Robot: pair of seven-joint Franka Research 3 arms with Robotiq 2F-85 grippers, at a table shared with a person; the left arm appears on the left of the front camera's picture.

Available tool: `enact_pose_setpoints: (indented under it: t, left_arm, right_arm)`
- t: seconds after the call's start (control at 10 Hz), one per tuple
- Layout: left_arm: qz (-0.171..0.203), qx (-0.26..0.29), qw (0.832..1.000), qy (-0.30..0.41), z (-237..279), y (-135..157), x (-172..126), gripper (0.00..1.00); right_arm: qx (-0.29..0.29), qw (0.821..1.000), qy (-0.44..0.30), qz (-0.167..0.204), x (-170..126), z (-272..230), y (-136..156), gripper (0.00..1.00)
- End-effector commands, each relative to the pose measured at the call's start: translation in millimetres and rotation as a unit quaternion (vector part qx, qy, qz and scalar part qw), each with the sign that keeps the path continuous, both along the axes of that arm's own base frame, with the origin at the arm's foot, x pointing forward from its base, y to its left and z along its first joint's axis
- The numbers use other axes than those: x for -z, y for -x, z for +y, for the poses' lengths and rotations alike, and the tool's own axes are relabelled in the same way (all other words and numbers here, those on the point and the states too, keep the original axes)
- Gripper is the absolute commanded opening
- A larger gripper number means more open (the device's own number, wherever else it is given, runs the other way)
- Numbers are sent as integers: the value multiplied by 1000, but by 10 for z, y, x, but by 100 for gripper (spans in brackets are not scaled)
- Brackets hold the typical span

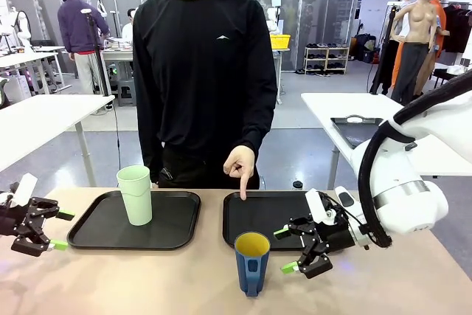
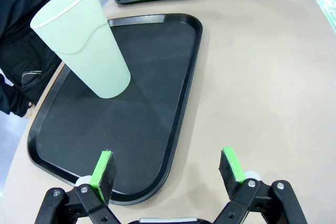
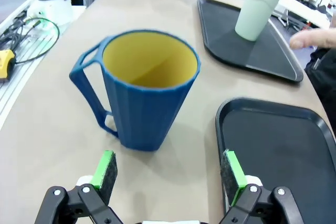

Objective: Sort and store the cups by type.
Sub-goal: Pick up the Handle plastic cup and place it into the empty Flat Tray.

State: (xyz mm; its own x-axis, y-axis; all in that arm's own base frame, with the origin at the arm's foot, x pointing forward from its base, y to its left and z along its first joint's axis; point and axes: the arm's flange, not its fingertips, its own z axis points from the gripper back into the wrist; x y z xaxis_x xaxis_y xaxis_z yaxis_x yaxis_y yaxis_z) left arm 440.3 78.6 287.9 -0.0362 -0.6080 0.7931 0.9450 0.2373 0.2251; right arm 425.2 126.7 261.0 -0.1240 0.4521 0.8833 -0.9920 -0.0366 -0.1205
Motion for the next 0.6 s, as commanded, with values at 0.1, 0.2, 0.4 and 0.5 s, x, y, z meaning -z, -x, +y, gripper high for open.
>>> enact_pose_setpoints:
  t: [0.1, 0.2, 0.4, 0.5]
  left_arm:
    - [-3, 4, 1000, -6, -16, -4, -11, 100]
    - [-3, 4, 1000, -6, -16, -4, -11, 100]
    - [-3, 4, 1000, -6, -16, -4, -11, 100]
    - [-3, 4, 1000, -6, -16, -4, -11, 100]
  right_arm:
    - [-12, 1000, -24, -10, 233, 107, 3, 100]
    - [-12, 1000, -24, -8, 248, 130, -1, 100]
    - [-17, 999, -32, -3, 273, 202, -7, 100]
    - [-14, 999, -35, 1, 285, 232, -22, 100]
